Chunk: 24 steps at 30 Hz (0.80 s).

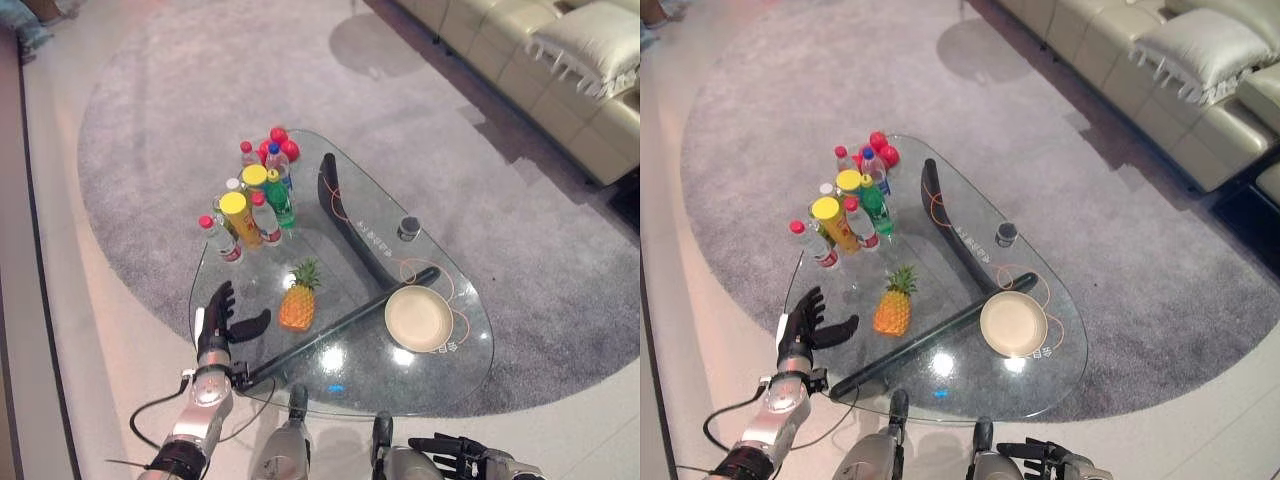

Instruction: Pick up the fruit to the plate

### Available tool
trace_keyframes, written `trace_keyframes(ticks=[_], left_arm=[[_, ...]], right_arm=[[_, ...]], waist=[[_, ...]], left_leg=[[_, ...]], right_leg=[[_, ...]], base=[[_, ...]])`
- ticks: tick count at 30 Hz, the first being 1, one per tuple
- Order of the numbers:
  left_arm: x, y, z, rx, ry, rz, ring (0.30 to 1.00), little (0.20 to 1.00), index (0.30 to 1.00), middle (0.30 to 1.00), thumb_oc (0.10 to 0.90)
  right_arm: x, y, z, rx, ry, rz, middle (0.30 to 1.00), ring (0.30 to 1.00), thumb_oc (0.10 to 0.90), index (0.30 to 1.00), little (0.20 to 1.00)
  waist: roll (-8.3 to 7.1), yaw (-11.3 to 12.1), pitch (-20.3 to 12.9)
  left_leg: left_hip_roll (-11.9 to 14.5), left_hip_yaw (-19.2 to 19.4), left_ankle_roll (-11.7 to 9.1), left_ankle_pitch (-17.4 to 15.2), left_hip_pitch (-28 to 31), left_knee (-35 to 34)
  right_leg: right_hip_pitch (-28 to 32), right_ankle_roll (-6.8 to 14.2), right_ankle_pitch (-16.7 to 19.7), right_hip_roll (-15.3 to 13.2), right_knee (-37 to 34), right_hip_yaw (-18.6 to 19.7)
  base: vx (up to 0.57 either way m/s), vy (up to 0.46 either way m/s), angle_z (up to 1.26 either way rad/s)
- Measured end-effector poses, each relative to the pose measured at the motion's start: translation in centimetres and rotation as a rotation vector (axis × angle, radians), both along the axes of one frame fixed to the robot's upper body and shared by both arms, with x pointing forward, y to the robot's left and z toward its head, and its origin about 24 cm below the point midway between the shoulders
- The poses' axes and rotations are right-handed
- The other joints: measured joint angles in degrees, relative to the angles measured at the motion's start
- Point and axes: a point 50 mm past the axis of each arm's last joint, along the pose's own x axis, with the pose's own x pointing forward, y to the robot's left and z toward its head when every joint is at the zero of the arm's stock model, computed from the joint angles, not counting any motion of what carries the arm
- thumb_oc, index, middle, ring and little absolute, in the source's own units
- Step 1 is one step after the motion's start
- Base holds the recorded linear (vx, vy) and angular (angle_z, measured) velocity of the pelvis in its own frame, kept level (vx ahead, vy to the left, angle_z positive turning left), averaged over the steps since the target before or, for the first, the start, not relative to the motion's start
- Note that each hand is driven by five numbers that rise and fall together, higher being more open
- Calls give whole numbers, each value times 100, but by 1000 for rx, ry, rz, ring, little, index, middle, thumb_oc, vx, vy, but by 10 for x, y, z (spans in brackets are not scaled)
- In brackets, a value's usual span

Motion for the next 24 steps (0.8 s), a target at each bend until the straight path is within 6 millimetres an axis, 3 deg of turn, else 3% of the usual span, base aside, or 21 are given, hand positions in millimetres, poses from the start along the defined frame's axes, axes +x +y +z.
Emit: trace_keyframes(ticks=[3, 8, 11, 14, 16, 24], left_arm=[[10, -9, 21, 14, -73, -53, 900, 900, 900, 900, 800], [23, -15, 56, 31, -198, -87, 900, 900, 900, 900, 800], [27, -15, 64, 46, -217, -88, 900, 900, 900, 900, 800], [35, -19, 93, 115, -316, -106, 900, 900, 900, 900, 800], [40, -21, 96, 138, -311, -106, 900, 900, 900, 900, 800], [44, -24, 70, 212, -182, -78, 900, 900, 900, 900, 800]], right_arm=[[10, 1, 4, -20, -52, -11, 900, 900, 800, 900, 900], [30, 6, 12, -33, -158, -34, 900, 900, 800, 900, 900], [38, 8, 15, -33, -183, -40, 900, 900, 800, 900, 900], [62, 10, 28, -53, -275, -10, 900, 900, 800, 900, 900], [70, 12, 33, -56, -298, -5, 900, 900, 800, 900, 900], [83, 18, 41, -39, -362, -9, 900, 900, 800, 900, 900]], waist=[[54, -28, 236], [-6, -137, 615], [-43, -181, 720], [-95, -168, 924], [-104, -175, 934], [-124, -316, 943]], left_leg=[[-1, 0, 0, 0, -142, 116], [-12, -10, -4, -3, -493, 371], [-36, 6, -2, -3, -550, 442], [-70, 24, 14, -14, -1027, 710], [-81, 29, 21, -7, -1220, 768], [-42, 123, 56, 51, -1564, 818]], right_leg=[[-151, 16, -12, -5, 182, 2], [-610, 9, -172, -47, 678, 15], [-798, 16, -273, -91, 954, 49], [-1525, -7, -509, -162, 1727, 159], [-1816, -29, -590, -183, 1994, 188], [-2405, -111, -691, -158, 2412, 306]], base=[[-72, 2, 1], [-63, 12, 0], [-58, 13, -3], [-65, 10, -4], [-30, 11, -3], [-17, 27, -7]])
